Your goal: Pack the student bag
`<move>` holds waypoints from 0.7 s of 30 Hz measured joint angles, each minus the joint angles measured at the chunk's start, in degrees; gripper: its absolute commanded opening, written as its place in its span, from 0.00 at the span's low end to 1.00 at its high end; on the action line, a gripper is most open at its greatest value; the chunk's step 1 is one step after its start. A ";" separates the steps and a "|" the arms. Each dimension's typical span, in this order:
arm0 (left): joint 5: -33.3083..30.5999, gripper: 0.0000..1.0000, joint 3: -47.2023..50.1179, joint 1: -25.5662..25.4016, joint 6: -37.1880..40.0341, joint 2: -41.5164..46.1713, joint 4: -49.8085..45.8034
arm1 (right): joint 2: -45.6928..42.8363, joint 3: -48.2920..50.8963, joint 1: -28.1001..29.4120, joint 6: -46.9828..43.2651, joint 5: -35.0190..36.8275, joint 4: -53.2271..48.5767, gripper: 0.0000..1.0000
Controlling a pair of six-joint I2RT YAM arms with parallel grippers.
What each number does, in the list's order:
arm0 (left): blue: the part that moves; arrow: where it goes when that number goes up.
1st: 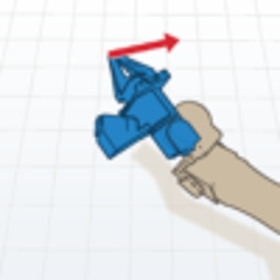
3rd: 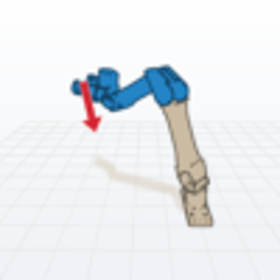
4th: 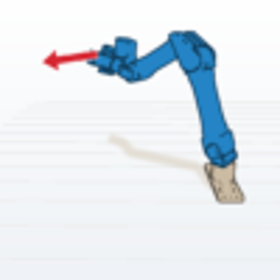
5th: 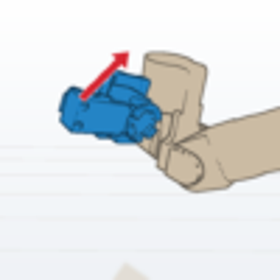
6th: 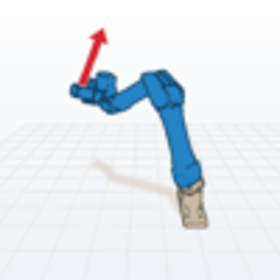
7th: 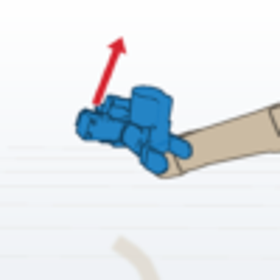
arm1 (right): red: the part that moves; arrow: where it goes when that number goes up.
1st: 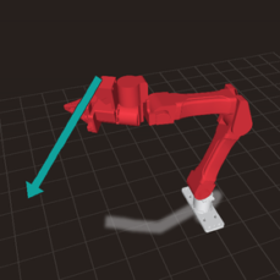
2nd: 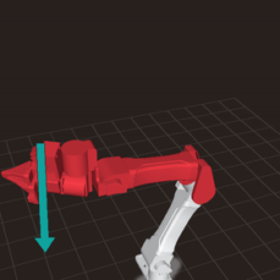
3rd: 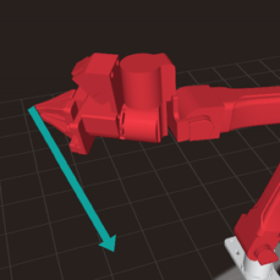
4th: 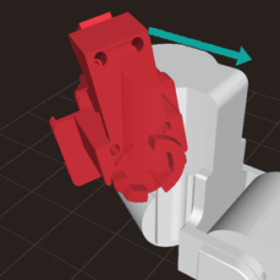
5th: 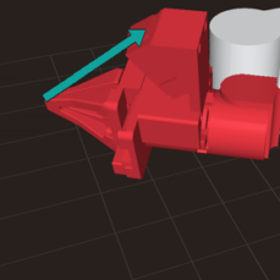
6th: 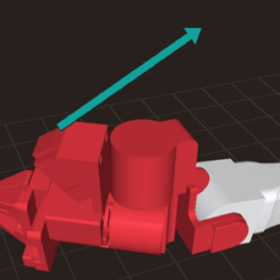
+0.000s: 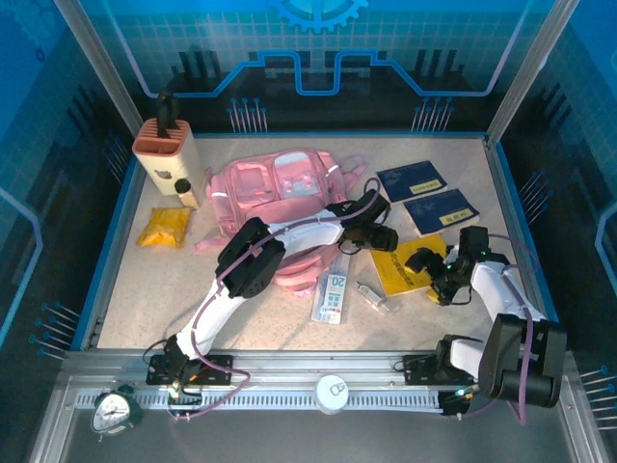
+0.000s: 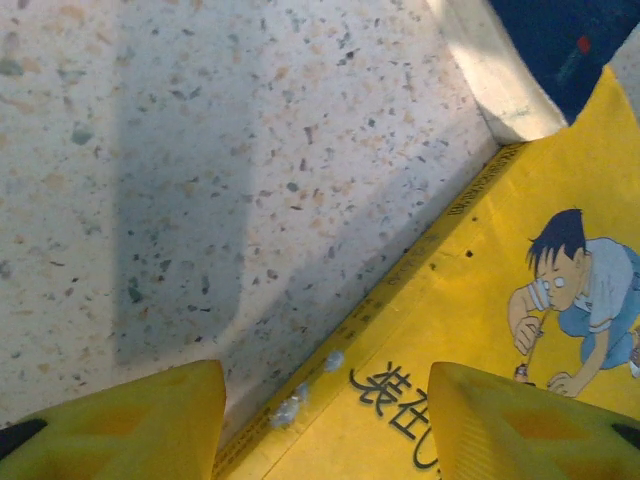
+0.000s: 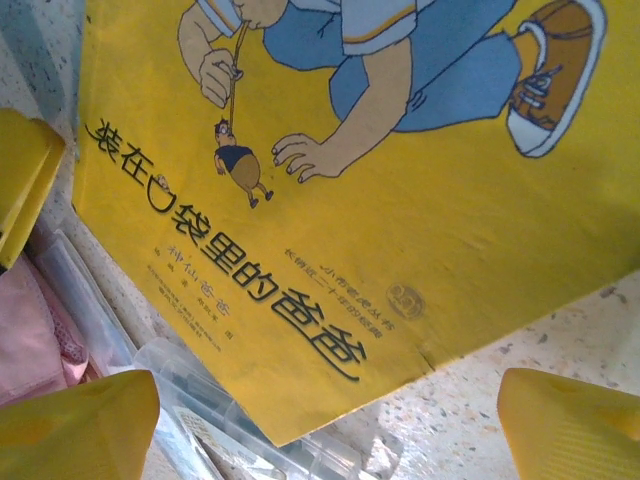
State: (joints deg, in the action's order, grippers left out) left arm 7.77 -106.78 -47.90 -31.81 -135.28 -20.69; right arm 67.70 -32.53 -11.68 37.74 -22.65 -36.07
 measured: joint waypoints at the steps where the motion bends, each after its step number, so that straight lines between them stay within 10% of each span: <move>1: 0.48 0.55 0.00 -0.02 0.22 0.00 -0.28 | 0.46 0.02 0.00 0.15 -0.20 0.66 0.86; 21: 2.60 0.51 14.14 -2.36 0.22 8.07 2.01 | 2.12 -1.01 -0.02 0.09 1.49 4.98 0.89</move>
State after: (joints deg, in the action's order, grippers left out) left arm 10.37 -92.64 -50.26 -31.59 -127.22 -18.68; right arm 69.82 -33.54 -11.70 37.82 -21.17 -31.09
